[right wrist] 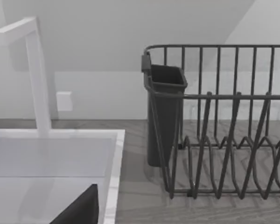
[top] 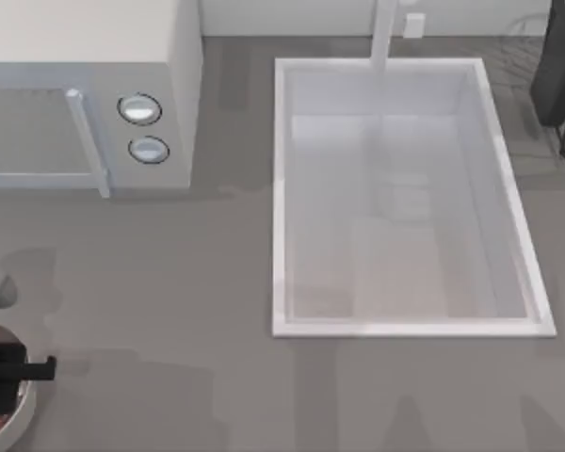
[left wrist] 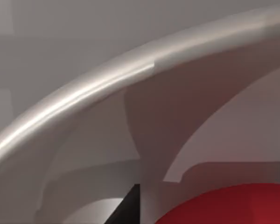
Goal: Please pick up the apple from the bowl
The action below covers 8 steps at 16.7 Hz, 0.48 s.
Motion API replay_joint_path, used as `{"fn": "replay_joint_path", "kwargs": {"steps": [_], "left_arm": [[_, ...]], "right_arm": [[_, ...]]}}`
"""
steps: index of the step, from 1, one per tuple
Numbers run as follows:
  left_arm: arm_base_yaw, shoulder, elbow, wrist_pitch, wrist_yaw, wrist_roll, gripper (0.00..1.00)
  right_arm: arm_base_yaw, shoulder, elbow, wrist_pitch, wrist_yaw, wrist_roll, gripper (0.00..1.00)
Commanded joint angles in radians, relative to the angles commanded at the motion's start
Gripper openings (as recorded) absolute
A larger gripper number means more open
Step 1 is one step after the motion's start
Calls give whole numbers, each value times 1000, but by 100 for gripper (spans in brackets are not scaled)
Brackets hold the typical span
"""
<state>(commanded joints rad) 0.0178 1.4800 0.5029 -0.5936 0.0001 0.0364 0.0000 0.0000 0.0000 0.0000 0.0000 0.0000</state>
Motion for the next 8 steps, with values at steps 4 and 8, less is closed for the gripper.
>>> {"fn": "replay_joint_path", "kwargs": {"steps": [4, 8], "left_arm": [[0, 0, 0, 0, 0, 0, 10], [0, 0, 0, 0, 0, 0, 0]], "right_arm": [[0, 0, 0, 0, 0, 0, 100], [0, 0, 0, 0, 0, 0, 100]]}}
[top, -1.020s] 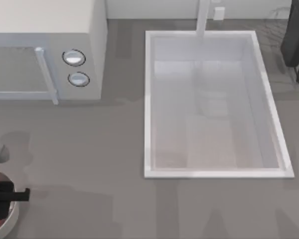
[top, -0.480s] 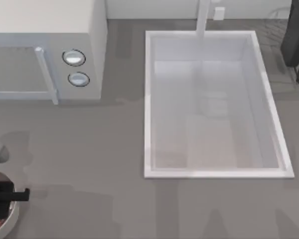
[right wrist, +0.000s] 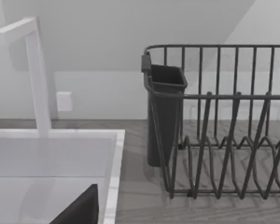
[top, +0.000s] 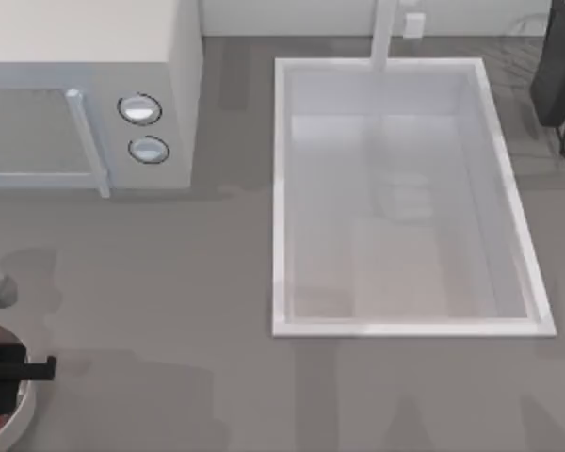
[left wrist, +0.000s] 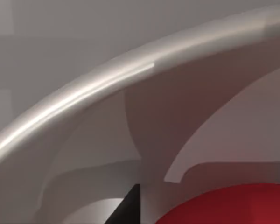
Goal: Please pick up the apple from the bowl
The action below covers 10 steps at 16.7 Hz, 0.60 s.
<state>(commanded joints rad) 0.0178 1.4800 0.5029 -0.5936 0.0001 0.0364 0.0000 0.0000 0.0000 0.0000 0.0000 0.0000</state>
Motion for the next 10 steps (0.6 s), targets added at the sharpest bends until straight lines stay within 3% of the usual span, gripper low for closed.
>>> {"fn": "replay_joint_path", "kwargs": {"steps": [5, 10], "left_arm": [[0, 0, 0, 0, 0, 0, 0], [2, -65, 141, -126, -7, 6, 0]], "right_arm": [[0, 0, 0, 0, 0, 0, 100], [0, 0, 0, 0, 0, 0, 100]]}}
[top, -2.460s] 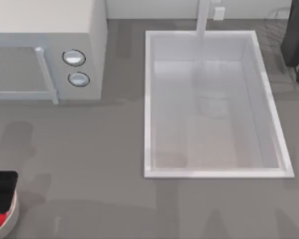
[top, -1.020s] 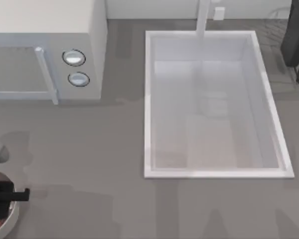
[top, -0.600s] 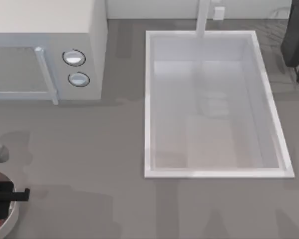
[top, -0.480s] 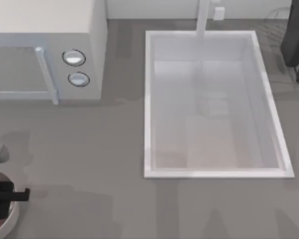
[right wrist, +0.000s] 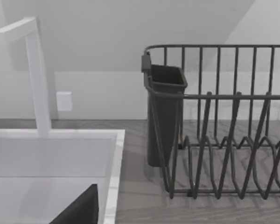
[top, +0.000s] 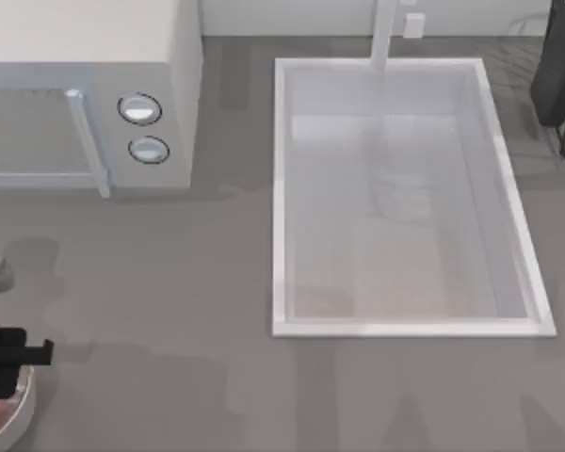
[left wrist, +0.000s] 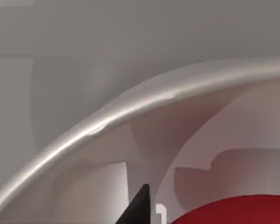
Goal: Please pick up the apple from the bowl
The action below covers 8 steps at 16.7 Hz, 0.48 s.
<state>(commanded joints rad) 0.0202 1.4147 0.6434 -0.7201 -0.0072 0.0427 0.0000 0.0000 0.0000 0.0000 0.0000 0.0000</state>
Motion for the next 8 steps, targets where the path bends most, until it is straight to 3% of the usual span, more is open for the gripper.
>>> {"fn": "replay_joint_path", "kwargs": {"steps": [3, 8], "left_arm": [[-3, 5, 159, -163, 0, -3, 0], [-9, -11, 533, -578, -1, -9, 0]], "right_arm": [[0, 0, 0, 0, 0, 0, 100], [0, 0, 0, 0, 0, 0, 100]]}}
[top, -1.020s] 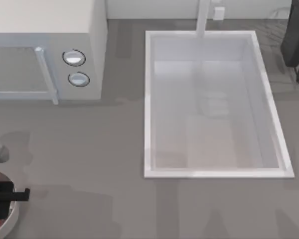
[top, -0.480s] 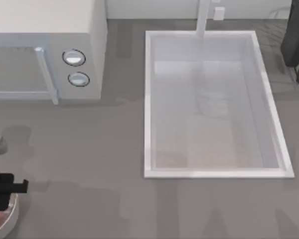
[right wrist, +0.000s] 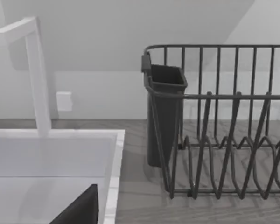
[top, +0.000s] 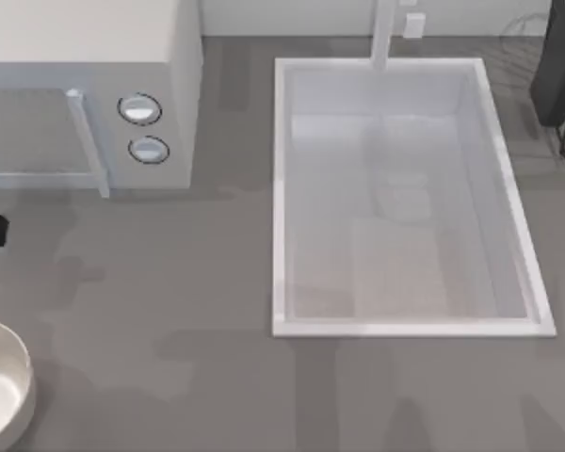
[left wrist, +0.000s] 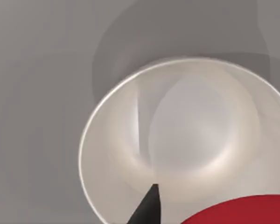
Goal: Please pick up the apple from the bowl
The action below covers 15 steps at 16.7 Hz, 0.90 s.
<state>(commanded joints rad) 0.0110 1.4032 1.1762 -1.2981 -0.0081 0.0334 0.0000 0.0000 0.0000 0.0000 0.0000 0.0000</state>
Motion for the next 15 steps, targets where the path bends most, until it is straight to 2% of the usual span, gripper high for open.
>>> {"fn": "replay_joint_path", "kwargs": {"steps": [3, 6, 13, 15], "left_arm": [[-4, -24, 204, -223, 0, -4, 0], [-7, -50, 339, -360, 0, -8, 0], [-7, -57, 381, -401, -1, -10, 0], [-42, -24, 388, -385, 0, -45, 0]], "right_arm": [[0, 0, 0, 0, 0, 0, 100], [0, 0, 0, 0, 0, 0, 100], [0, 0, 0, 0, 0, 0, 100], [0, 0, 0, 0, 0, 0, 100]]}}
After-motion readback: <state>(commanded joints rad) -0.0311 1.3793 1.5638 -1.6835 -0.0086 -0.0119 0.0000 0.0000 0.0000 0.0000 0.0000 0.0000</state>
